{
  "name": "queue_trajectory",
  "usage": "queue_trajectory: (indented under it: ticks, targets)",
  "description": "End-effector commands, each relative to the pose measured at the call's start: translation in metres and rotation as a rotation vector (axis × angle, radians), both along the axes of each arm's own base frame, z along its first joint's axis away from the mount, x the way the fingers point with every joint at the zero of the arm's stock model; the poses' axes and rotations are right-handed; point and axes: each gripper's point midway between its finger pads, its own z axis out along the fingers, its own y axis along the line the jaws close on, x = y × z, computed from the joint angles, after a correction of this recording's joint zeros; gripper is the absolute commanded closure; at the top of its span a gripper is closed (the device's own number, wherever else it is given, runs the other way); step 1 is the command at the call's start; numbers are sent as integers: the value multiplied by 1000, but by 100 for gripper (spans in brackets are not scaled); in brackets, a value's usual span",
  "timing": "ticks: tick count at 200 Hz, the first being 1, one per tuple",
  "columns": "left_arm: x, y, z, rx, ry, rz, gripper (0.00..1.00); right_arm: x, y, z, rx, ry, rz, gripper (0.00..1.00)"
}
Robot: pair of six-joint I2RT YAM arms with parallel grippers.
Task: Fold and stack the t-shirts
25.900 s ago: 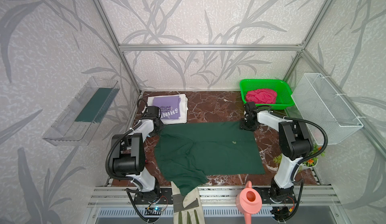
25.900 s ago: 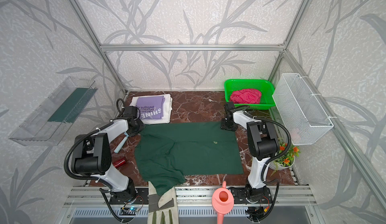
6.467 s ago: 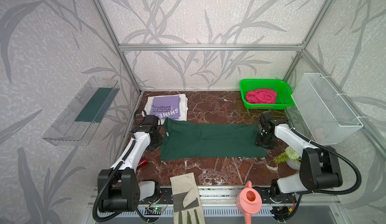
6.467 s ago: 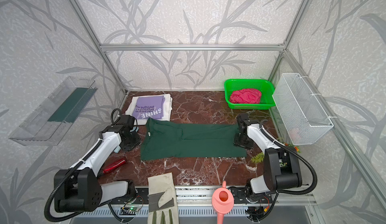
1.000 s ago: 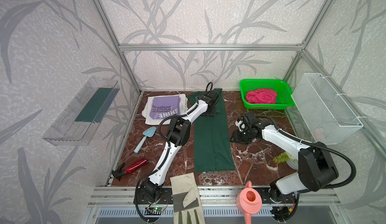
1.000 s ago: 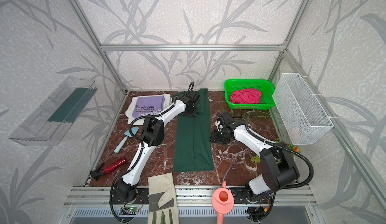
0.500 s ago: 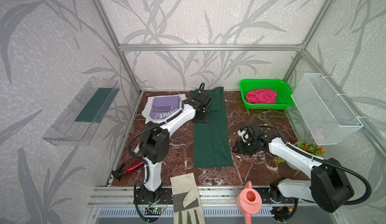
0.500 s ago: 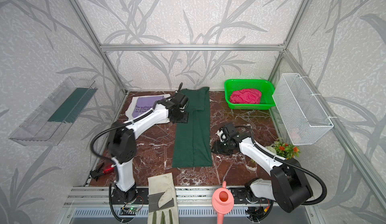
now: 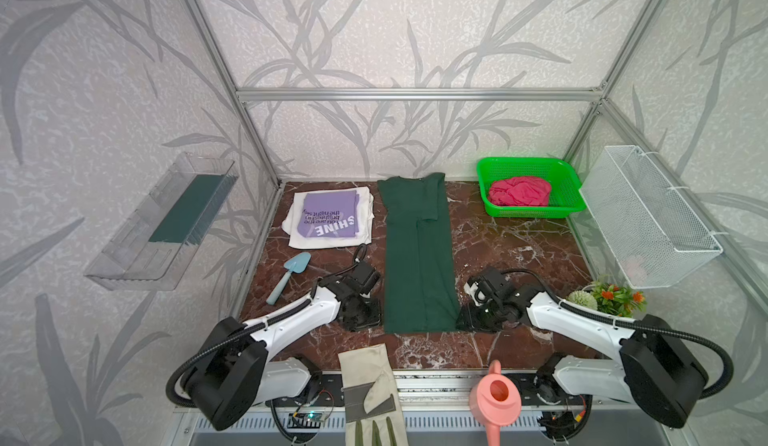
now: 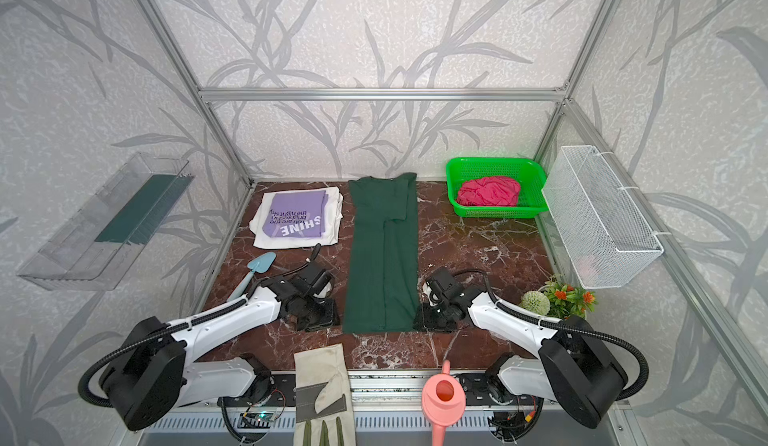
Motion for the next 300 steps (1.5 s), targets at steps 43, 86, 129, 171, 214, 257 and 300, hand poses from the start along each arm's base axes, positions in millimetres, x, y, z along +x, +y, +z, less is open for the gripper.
queue_trajectory:
  ticks: [43, 86, 129, 171, 214, 257, 300]
  targets:
    - [6, -24, -6, -87, 16, 3, 55, 3, -4, -16, -30, 1, -64, 51]
    - [-8, -26, -17, -61, 73, -25, 56, 2, 0, -19, -31, 20, -54, 54]
    - [-21, -27, -27, -33, 115, -49, 61, 0, 1, -17, -33, 27, -46, 61]
    - [-27, -20, -33, 19, 135, -47, 76, -1, 2, -19, -33, 30, -45, 68]
    - [-26, -16, -30, 34, 123, -43, 100, 0, 4, -15, -30, 27, -41, 84]
    - [-30, -22, -15, -11, 77, -104, 100, -3, 4, 3, -5, -9, -30, 100]
    - [-41, -21, 0, -23, 38, -147, 100, -17, 1, 29, 43, -53, -25, 100]
